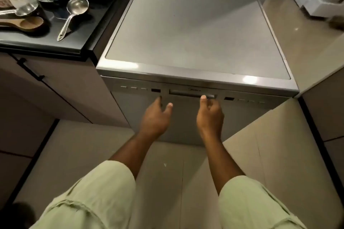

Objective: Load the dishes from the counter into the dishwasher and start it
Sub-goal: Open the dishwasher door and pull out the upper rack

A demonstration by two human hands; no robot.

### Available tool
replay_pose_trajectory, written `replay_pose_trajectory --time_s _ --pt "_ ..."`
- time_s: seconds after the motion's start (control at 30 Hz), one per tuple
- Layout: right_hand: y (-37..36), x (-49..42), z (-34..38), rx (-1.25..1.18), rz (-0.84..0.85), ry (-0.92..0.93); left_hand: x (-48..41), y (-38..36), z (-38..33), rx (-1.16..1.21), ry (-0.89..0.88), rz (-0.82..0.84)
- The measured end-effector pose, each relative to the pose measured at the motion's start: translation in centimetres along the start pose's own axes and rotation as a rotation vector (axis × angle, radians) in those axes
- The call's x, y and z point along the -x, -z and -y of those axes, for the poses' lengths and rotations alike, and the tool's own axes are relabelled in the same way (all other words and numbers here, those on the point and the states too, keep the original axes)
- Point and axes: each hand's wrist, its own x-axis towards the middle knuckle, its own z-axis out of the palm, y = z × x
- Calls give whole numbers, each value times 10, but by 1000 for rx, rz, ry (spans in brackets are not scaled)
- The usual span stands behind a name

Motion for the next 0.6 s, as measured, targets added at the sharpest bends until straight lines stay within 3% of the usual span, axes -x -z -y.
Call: replay_pose_trajectory --time_s 0.13,0.27,0.43,0.6 --pt "-10 -24 -1 -429 86 -223 -24 -19 -14 466 186 204" --pt "-15 -34 -4 -747 145 -360 -33 -32 -18 800 231 279" --pt "-22 -44 2 -998 185 -452 -42 -40 -21 987 231 317" --pt "-31 -46 4 -1119 153 -425 -45 -59 -28 1164 221 287"
